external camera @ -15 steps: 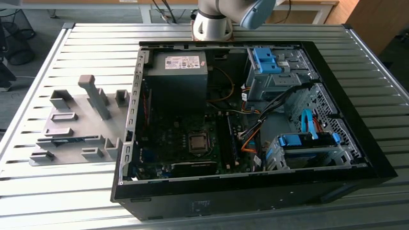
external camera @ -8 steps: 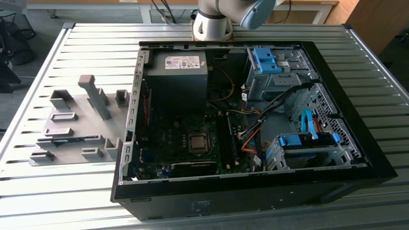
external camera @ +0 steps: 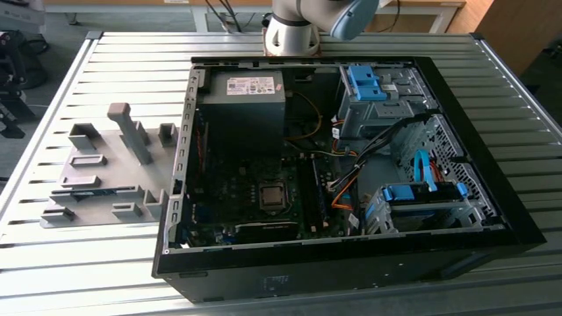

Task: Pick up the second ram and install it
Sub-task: 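Pick up the second ram and move it above second insertion slot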

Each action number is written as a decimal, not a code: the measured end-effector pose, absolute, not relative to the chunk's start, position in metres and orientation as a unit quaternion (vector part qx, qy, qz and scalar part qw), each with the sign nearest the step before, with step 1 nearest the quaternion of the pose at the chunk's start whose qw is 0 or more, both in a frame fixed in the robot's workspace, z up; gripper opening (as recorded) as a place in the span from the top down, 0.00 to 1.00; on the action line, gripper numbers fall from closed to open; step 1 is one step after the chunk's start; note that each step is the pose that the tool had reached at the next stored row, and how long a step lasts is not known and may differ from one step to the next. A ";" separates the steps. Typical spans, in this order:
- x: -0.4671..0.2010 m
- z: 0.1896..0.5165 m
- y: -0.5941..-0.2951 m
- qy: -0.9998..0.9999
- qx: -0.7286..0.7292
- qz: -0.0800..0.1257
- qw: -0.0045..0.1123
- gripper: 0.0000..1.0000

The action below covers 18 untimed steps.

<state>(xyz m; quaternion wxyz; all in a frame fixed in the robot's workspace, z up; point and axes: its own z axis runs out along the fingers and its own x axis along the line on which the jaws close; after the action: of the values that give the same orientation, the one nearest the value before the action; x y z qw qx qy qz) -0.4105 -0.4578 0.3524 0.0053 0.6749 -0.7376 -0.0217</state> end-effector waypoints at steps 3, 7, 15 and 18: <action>-0.411 0.347 -0.459 -0.738 0.675 -0.022 0.005 0.63; -0.411 0.340 -0.459 -0.738 0.675 -0.021 0.004 0.63; -0.412 0.326 -0.460 -0.738 0.675 -0.017 0.000 0.63; -0.412 0.321 -0.462 -0.737 0.675 -0.017 -0.001 0.63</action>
<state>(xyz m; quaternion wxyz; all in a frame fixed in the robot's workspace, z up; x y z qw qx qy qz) -0.4121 -0.4621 0.3205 -0.0007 0.6752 -0.7375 -0.0172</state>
